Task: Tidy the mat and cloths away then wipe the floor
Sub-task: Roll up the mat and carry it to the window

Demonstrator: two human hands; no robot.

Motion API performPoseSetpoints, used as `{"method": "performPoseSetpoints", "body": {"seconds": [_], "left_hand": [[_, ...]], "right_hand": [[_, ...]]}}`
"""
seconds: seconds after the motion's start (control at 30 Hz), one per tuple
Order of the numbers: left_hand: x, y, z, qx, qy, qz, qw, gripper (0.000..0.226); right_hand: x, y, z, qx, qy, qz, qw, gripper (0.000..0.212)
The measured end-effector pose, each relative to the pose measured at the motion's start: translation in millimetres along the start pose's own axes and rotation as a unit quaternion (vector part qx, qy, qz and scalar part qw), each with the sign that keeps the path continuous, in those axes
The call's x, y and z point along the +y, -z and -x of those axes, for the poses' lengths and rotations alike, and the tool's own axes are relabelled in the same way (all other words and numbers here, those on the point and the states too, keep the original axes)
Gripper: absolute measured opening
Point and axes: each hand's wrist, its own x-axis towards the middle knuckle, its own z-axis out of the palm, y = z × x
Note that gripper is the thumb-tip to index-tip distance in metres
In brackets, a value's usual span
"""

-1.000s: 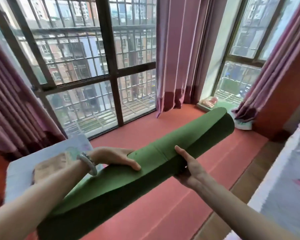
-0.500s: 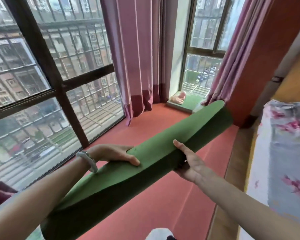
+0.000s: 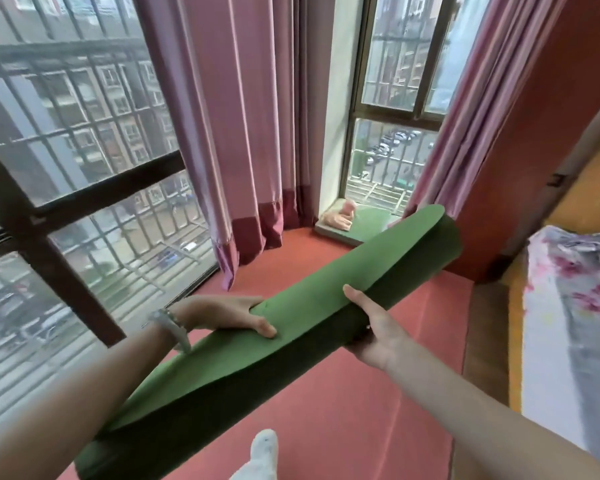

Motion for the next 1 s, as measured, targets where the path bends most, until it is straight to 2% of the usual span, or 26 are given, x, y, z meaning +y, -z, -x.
{"method": "performPoseSetpoints", "body": {"seconds": [0.1, 0.23, 0.33, 0.4, 0.5, 0.53, 0.63, 0.87, 1.0], "left_hand": [[8.1, 66.4, -45.1, -0.025, -0.004, -0.008, 1.000, 0.083], [24.8, 161.8, -102.7, -0.042, -0.014, -0.037, 0.998, 0.103], [45.1, 225.5, -141.3, -0.047, -0.015, -0.067, 0.997, 0.102], [58.4, 259.7, -167.9, -0.060, -0.008, -0.078, 0.995, 0.093], [73.4, 303.3, -212.3, -0.093, -0.005, -0.081, 0.992, 0.060], [76.9, 316.4, -226.8, -0.101, -0.003, -0.077, 0.992, 0.057], [88.2, 355.0, -272.9, -0.108, -0.004, -0.080, 0.991, 0.077], [131.5, 455.2, -395.3, -0.130, -0.001, -0.084, 0.988, 0.072], [174.5, 517.0, -459.2, -0.103, -0.002, -0.092, 0.990, 0.080]], "right_hand": [[-24.1, -29.4, -60.6, 0.014, 0.010, -0.018, 1.000, 0.064], [-58.6, -71.9, -137.8, 0.024, 0.029, -0.037, 0.999, 0.064], [-89.4, -100.7, -191.5, 0.041, 0.045, -0.058, 0.996, 0.067], [-109.0, -115.4, -220.0, 0.048, 0.051, -0.065, 0.995, 0.066], [-134.9, -129.5, -262.2, 0.058, 0.058, -0.074, 0.994, 0.063], [-143.6, -133.4, -277.2, 0.059, 0.058, -0.076, 0.994, 0.063], [-173.0, -143.2, -326.0, 0.070, 0.056, -0.072, 0.993, 0.064], [-271.0, -162.7, -453.4, 0.088, 0.042, -0.081, 0.992, 0.061], [-343.5, -177.1, -523.2, 0.087, 0.051, -0.084, 0.991, 0.056]]}}
